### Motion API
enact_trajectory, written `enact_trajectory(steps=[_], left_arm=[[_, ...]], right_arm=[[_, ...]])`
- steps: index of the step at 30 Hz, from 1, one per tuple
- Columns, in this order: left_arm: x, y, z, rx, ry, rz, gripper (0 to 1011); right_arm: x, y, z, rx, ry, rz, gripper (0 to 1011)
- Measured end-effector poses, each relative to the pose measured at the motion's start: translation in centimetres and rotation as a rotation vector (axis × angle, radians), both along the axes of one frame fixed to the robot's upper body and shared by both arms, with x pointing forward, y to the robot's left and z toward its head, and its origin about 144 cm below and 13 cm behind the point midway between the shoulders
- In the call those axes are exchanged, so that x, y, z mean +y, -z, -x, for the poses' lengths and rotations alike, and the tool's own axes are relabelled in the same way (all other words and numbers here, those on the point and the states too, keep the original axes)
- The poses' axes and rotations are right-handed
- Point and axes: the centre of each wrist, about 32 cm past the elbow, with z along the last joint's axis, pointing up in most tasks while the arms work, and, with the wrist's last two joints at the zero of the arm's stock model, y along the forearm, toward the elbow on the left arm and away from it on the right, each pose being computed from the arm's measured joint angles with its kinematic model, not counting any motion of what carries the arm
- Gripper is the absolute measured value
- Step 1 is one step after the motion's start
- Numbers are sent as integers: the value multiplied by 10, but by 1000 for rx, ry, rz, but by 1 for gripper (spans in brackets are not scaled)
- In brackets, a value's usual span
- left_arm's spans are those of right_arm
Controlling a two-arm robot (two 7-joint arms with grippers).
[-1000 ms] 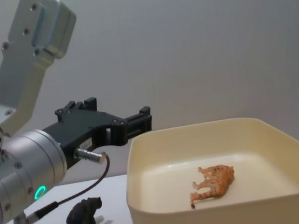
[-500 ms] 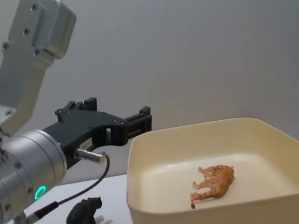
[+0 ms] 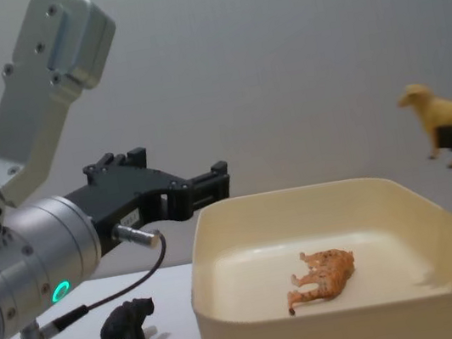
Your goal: Pick up the toy alternately with two hands and place it into the central storage box.
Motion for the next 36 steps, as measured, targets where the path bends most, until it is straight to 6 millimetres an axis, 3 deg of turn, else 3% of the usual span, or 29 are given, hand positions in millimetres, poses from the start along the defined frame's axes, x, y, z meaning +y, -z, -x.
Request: enact_trajectory(steps=[7, 20, 29, 36], left_arm=[[0, 0, 0, 0, 0, 0, 1001], [0, 0, 0, 0, 0, 0, 1001], [0, 0, 0, 0, 0, 0, 1001], [0, 0, 0, 0, 0, 0, 1001]], right_arm=[[28, -6, -24, 39, -78, 15, 337], [59, -12, -49, 77, -156, 45, 733], [51, -14, -46, 69, -135, 32, 988], [32, -15, -34, 48, -75, 3, 1001]])
